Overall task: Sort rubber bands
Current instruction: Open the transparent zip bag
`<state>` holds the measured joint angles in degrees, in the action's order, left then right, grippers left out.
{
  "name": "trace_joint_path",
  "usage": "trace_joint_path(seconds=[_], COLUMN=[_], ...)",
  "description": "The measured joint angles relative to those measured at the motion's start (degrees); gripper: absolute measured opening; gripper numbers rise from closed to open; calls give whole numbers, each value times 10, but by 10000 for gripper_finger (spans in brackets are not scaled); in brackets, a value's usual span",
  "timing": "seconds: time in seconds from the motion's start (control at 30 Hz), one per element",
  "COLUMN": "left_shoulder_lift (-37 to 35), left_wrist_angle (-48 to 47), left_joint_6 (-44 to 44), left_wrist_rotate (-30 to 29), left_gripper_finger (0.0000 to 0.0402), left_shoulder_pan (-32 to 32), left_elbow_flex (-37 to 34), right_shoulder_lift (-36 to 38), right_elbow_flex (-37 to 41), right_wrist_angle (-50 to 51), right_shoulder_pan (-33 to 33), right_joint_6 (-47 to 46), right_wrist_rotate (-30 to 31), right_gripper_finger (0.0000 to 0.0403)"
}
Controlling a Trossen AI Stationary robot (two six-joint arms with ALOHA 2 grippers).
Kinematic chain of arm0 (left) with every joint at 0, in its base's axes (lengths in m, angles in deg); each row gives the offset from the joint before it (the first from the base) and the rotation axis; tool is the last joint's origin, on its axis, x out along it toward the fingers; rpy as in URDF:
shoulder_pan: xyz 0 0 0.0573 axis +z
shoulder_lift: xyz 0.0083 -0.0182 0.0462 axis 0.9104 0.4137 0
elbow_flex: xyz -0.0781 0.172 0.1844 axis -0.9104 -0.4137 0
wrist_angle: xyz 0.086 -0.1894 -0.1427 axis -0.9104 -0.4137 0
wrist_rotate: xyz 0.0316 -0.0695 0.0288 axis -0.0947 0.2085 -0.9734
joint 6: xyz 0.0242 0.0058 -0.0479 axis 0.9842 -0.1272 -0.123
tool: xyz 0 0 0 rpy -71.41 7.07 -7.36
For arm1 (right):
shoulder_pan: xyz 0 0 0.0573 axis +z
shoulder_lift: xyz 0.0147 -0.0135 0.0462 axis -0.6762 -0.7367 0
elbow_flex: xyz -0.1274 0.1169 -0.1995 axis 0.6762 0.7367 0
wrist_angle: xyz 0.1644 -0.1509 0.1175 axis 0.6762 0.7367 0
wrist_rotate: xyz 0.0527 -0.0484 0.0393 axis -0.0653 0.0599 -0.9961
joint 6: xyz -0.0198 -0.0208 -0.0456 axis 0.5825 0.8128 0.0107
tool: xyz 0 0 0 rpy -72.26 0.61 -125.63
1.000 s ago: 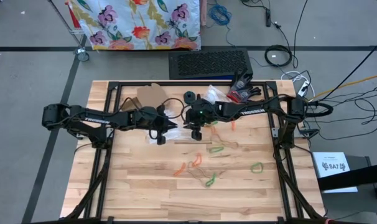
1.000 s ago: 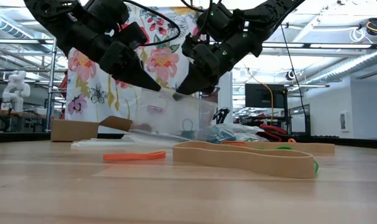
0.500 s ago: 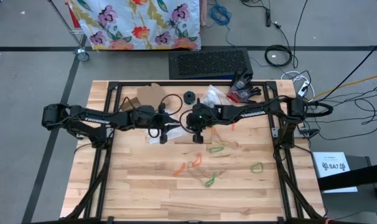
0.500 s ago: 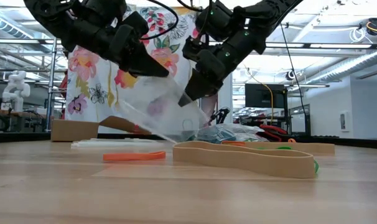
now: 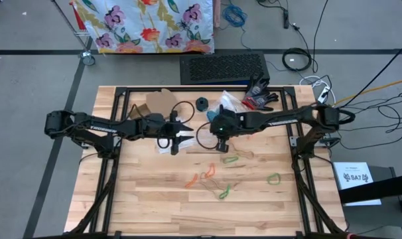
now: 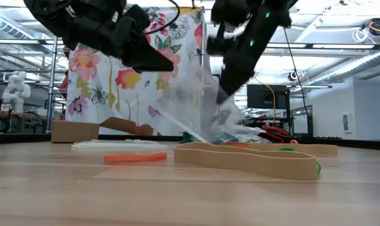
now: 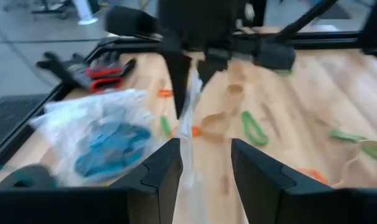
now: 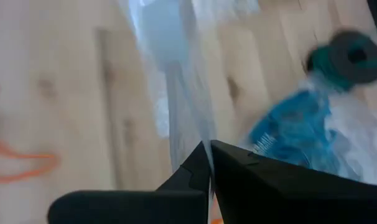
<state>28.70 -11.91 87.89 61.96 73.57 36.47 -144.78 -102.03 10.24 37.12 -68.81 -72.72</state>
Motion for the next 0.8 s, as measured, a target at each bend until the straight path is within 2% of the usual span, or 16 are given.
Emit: trace_joint_path(seconds=[0.1, 0.23, 0.33, 0.47, 0.6, 0.67, 0.8], left_shoulder_lift=[0, 0, 0, 0, 0, 8, 36], left_wrist_angle=[1, 0, -6, -43, -45, -42, -42], left_joint_6=[2, 53, 85, 80, 71, 71, 41], left_wrist_rotate=[2, -11, -70, -140, -144, -145, -145], left_gripper_finger=[143, 143, 143, 143, 143, 143, 143], left_shoulder_pan=[-17, -48, -71, -83, -83, -80, -69], left_elbow_flex=[16, 31, 42, 56, 58, 58, 58], right_shoulder_lift=[29, 41, 32, 19, 18, 18, 18], right_elbow_flex=[0, 0, 0, 0, 0, 0, 0], right_wrist_angle=[-11, -40, -49, -18, 8, 1, -39], right_shoulder_pan=[-2, -24, -41, -47, -45, -39, -27], right_joint_6=[7, 21, 11, 6, 5, 5, 12], right_wrist_rotate=[-31, -42, -73, -75, -102, -131, -135], right_gripper_finger=[0, 0, 0, 0, 0, 0, 0])
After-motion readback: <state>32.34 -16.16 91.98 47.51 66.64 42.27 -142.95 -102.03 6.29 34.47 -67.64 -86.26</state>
